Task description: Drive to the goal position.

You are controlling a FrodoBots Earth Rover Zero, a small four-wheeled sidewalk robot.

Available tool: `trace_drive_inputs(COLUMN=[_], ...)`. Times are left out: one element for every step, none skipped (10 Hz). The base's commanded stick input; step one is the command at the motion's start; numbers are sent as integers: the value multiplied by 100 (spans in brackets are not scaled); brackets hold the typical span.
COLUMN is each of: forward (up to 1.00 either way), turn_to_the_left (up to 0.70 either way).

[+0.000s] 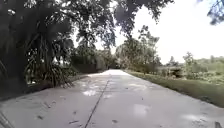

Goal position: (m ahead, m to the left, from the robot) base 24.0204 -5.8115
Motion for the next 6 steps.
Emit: trace_drive_inputs(forward=[100, 100, 100, 100, 100, 100], turn_to_the_left=[0, 0, 0, 0, 0, 0])
